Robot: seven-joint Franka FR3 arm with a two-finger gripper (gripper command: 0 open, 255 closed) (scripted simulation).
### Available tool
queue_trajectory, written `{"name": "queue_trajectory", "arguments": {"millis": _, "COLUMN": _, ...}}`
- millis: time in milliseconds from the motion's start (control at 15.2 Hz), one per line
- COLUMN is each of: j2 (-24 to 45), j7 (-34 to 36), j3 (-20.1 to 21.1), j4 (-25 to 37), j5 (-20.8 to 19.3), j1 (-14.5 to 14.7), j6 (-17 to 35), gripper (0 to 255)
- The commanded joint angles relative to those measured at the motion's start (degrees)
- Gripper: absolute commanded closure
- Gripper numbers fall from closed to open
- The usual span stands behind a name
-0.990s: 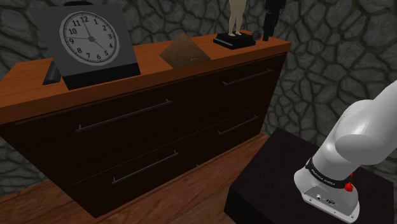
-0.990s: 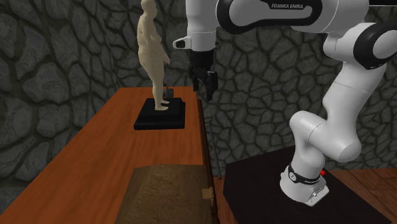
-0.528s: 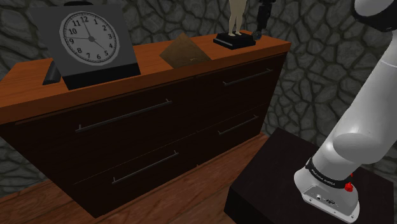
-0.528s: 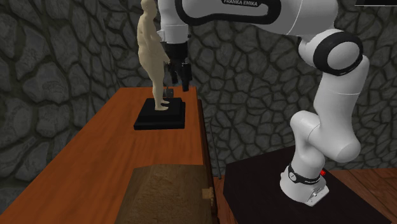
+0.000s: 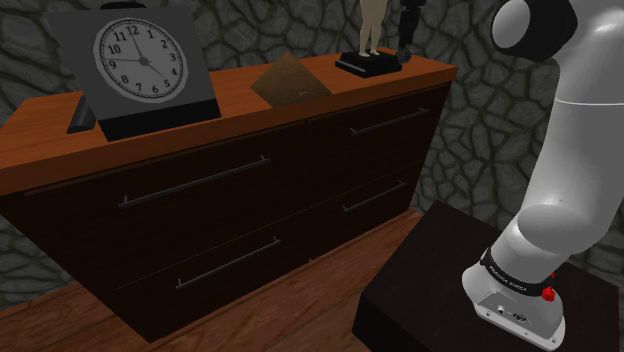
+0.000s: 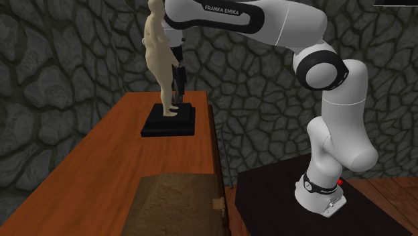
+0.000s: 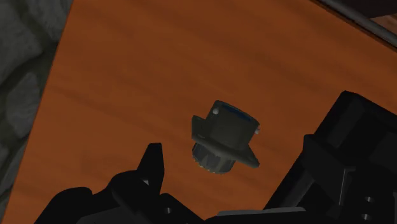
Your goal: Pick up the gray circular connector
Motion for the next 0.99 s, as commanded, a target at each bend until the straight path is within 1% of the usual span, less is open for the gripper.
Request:
{"name": "queue_trajectory", "arguments": {"millis": 0, "j2": -0.9, "j7": 0.0, "j3": 0.0, "j4": -2.9, "j5": -0.4, "j1": 0.4, "j6": 2.0, "gripper": 0}}
{"name": "queue_trajectory", "arguments": {"millis": 132, "j2": -1.8, "j7": 0.1, "j3": 0.1, "j4": -5.6, "j5": -0.8, "j1": 0.9, "j6": 4.0, "gripper": 0}}
{"name": "queue_trajectory", "arguments": {"millis": 264, "j2": -2.0, "j7": 0.2, "j3": 0.1, "j4": -6.4, "j5": -0.9, "j1": 1.0, "j6": 4.6, "gripper": 0}}
{"name": "queue_trajectory", "arguments": {"millis": 330, "j2": -1.9, "j7": 0.2, "j3": 0.1, "j4": -6.5, "j5": -0.9, "j1": 1.0, "j6": 4.7, "gripper": 255}}
{"name": "queue_trajectory", "arguments": {"millis": 924, "j2": -2.0, "j7": 0.2, "j3": 0.1, "j4": -6.4, "j5": -0.9, "j1": 1.0, "j6": 4.6, "gripper": 255}}
